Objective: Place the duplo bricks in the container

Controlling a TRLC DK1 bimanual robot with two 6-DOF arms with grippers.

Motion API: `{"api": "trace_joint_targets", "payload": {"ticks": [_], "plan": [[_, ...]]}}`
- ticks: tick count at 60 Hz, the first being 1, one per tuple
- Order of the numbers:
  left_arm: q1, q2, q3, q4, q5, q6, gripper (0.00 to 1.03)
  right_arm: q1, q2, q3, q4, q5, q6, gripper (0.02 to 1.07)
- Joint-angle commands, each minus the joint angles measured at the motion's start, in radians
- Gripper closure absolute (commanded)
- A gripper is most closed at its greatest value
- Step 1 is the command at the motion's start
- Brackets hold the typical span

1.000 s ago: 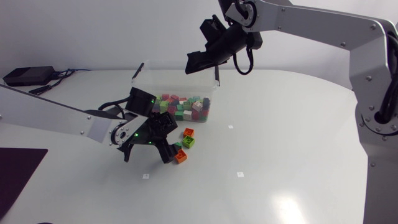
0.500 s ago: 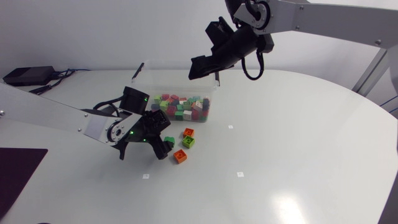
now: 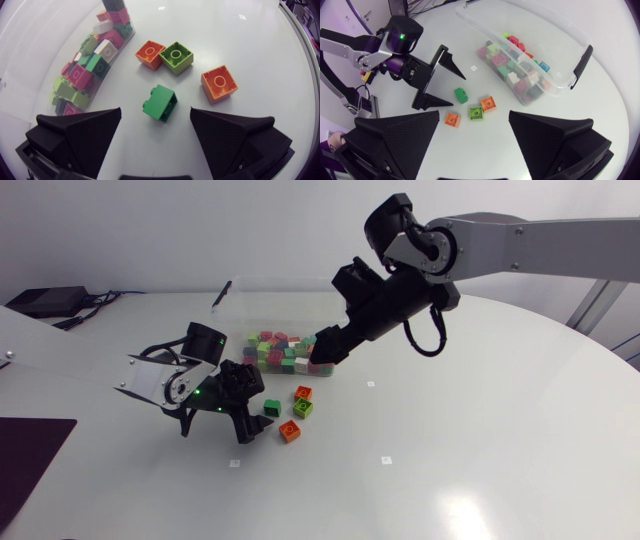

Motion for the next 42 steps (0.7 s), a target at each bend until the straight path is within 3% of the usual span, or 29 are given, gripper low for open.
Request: {"api": "trace_joint_targets", "payload": {"ticks": [1,21,42], "plan": [[0.01,-0.04,0.023,-0.045,0.026,0.104,0.07,0.006,-0.027,-0.047,0.012,-0.015,-0.03,0.07],[0.027,0.036,0.184,-0.278,0.088,0.28,0.07,0.023,-0.07,-0.14,0.026,-0.025,-0.068,0.07],[0.038,0.161,0.298,-0.403,0.097,0.415,0.13,0.064,-0.09,-0.232,0.04,-0.024,-0.093,0.07]]}}
